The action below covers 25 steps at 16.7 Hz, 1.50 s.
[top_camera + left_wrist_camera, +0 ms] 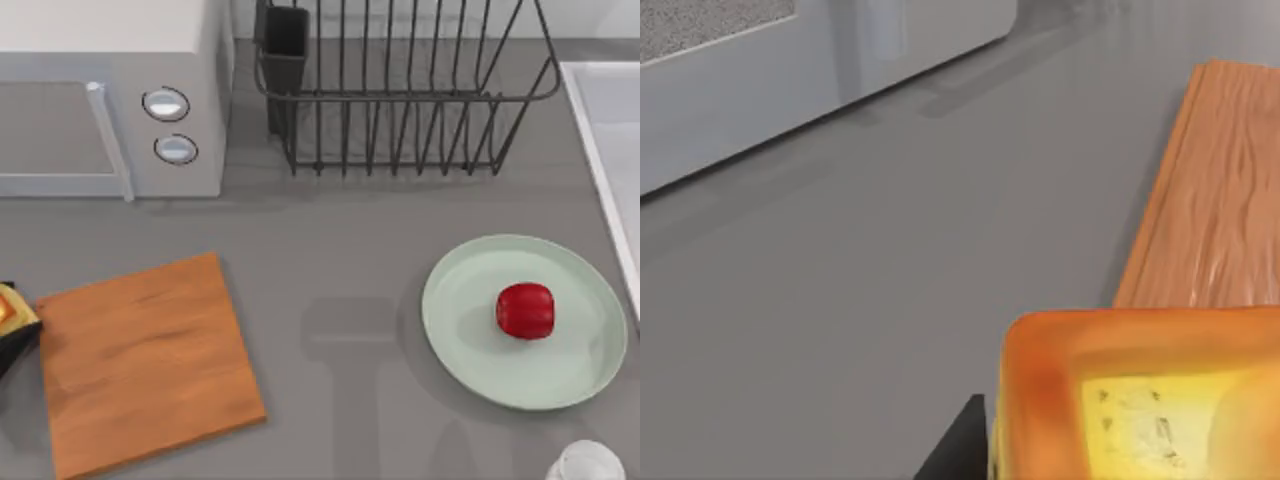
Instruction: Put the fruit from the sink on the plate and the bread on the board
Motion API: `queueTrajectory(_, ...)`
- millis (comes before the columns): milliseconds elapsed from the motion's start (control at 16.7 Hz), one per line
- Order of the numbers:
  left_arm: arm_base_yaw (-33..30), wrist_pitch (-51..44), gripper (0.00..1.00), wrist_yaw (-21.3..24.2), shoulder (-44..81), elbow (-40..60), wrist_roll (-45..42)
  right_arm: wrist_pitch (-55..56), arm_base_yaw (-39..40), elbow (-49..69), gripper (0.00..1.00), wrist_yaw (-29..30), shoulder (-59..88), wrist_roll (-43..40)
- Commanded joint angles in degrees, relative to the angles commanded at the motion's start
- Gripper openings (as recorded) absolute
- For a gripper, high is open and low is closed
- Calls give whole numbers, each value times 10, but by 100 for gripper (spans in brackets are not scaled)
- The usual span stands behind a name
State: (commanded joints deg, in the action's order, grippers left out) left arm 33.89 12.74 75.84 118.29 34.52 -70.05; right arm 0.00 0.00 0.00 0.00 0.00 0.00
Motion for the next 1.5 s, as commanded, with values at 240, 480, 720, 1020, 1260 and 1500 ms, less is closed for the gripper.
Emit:
queueTrajectory(240,1,-2,0,0,-2,1,-1,0,0,0,100,0,0,0)
queueTrajectory(480,2,-67,0,16,-66,40,-15,0,0,0,100,0,0,0)
queueTrajectory(720,9,-199,0,22,-181,84,-21,0,0,0,100,0,0,0)
queueTrajectory(1020,6,-276,0,4,-240,66,0,0,0,0,100,0,0,0)
queueTrajectory(1260,1,-271,0,-2,-236,46,11,0,0,0,100,0,0,0)
queueTrajectory(1500,3,-270,0,-1,-236,47,10,0,0,0,100,0,0,0)
